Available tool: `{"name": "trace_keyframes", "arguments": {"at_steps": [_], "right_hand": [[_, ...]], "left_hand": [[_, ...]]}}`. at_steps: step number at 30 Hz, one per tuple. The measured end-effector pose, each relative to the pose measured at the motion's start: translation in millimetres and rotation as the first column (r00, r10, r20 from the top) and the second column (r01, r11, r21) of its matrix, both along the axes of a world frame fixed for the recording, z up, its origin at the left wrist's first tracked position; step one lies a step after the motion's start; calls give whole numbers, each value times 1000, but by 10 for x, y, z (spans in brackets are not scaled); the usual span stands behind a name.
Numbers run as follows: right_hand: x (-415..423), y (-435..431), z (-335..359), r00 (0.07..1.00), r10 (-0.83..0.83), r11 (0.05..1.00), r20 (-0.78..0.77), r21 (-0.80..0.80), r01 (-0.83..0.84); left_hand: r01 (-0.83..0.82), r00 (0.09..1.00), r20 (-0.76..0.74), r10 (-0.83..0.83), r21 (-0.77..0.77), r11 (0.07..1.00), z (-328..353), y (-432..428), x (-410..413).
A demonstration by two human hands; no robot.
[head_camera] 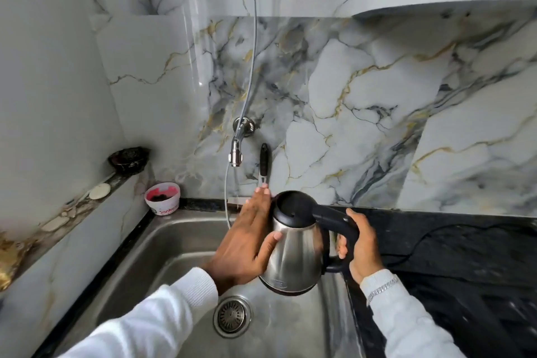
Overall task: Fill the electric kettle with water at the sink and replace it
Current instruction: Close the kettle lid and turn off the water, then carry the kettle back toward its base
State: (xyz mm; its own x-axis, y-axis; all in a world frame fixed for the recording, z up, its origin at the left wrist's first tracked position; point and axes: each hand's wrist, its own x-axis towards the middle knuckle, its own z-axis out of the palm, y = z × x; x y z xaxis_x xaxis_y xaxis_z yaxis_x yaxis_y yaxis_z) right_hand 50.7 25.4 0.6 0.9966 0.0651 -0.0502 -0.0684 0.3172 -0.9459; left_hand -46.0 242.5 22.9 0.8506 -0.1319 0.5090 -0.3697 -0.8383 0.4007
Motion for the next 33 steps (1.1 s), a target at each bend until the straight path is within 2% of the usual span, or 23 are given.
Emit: {"name": "trace_keyframes", "arguments": {"at_steps": [3, 5, 8, 15, 19, 20, 21, 22, 25, 30, 33], "right_hand": [[-11, -293, 96, 1000, -6, 1000, -10, 23, 6], [-2, -532, 136, 1000, -20, 1000, -9, 20, 20], [14, -942, 198, 999, -32, 1000, 4, -1, 32], [116, -2058, 150, 981, -194, 980, 21, -35, 195], [97, -2381, 119, 976, -219, 973, -5, -69, 218], [75, -2353, 79, 978, -208, 976, -31, -76, 205], [123, -2916, 10, 955, -294, 955, -35, -40, 293], [140, -3005, -74, 955, -294, 955, -34, -47, 292], [122, -2977, -170, 960, -268, 962, -76, -71, 263], [147, -3035, -283, 969, -214, 975, -121, -81, 205], [138, -3025, -334, 974, -199, 980, -112, -47, 194]], "left_hand": [[-63, 991, -129, 19, -345, 937, -91, -261, -51], [-42, 987, -153, -40, -493, 869, -133, -517, -41], [3, 988, -114, -102, -655, 756, -186, -935, 8], [114, 944, -121, -306, -752, 649, -180, -1918, 138], [131, 923, -119, -365, -797, 589, -260, -2244, 165], [131, 921, -129, -367, -785, 606, -291, -2182, 125], [162, 896, -149, -419, -768, 620, -361, -2685, 344], [171, 882, -169, -439, -755, 633, -419, -2766, 360], [110, 896, -202, -395, -762, 638, -456, -2691, 325], [102, 881, -216, -422, -783, 614, -521, -2685, 287], [66, 881, -253, -400, -771, 633, -533, -2655, 278]]}}
